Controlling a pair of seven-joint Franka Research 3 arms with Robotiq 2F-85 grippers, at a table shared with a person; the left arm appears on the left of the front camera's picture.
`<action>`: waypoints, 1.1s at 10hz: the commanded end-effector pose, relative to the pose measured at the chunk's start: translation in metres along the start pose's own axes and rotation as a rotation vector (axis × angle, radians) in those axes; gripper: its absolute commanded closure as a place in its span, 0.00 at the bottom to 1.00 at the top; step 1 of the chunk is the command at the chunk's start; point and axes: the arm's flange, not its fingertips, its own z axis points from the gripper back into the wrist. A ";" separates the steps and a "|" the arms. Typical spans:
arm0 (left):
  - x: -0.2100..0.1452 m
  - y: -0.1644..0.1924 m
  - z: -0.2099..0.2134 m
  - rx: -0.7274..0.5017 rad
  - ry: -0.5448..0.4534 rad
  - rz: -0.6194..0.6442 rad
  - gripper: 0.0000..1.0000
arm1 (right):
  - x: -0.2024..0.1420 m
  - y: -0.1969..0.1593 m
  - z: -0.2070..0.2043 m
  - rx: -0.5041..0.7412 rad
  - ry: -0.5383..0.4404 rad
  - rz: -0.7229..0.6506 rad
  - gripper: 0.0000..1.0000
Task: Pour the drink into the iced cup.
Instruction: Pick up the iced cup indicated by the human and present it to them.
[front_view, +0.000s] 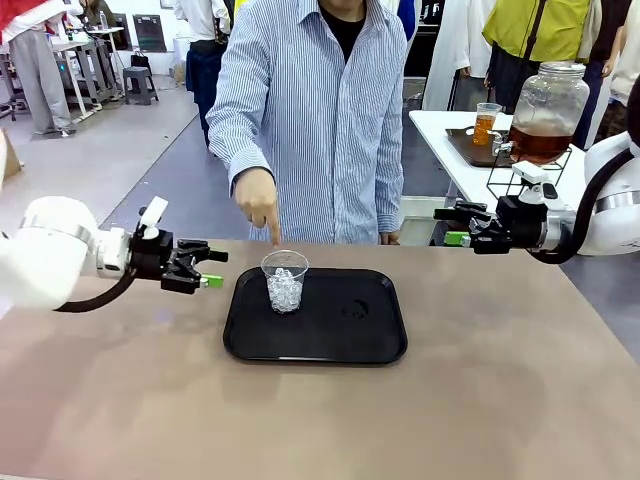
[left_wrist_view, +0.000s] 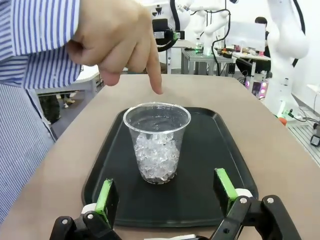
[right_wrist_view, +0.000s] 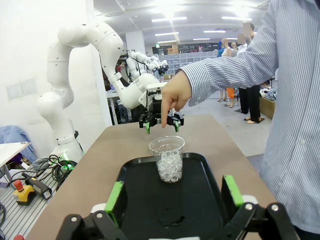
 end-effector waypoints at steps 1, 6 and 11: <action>-0.005 0.003 -0.013 0.022 -0.015 -0.035 0.00 | 0.004 -0.002 -0.001 0.011 0.004 -0.008 0.00; -0.011 0.012 -0.044 -0.002 0.012 -0.036 0.00 | 0.004 -0.002 -0.001 0.011 0.004 -0.008 0.00; -0.015 0.028 -0.066 -0.005 0.005 -0.030 0.00 | 0.004 -0.002 -0.001 0.011 0.004 -0.008 0.00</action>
